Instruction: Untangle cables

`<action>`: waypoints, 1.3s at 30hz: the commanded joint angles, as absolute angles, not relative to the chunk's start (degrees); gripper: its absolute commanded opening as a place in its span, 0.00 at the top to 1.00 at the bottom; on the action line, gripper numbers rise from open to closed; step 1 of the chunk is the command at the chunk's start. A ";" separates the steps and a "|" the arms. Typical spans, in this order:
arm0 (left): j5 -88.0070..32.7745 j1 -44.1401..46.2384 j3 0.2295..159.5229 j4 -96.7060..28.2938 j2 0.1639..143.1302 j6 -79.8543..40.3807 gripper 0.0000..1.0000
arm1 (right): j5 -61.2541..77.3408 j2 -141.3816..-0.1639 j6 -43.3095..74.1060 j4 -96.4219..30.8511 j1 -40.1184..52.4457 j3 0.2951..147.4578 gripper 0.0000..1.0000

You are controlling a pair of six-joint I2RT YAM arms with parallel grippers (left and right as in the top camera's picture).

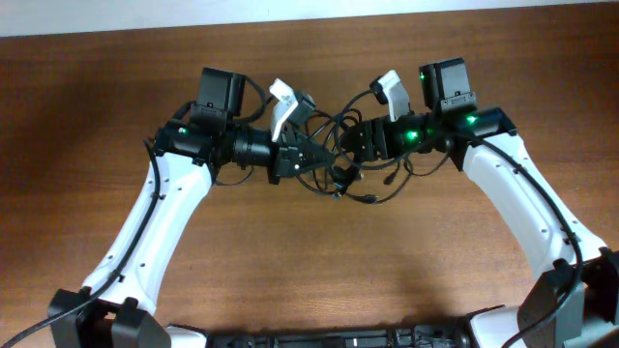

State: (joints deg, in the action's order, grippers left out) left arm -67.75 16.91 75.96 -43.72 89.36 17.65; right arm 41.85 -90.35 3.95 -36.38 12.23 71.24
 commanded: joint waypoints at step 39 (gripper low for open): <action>-19.03 15.27 76.99 -42.15 87.31 8.51 0.54 | 3.22 -90.43 13.72 -52.12 11.14 71.29 0.39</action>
State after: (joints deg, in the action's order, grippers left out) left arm -41.58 12.29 75.99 -42.30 89.01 10.63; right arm 1.85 -90.39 18.50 -51.66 11.38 71.77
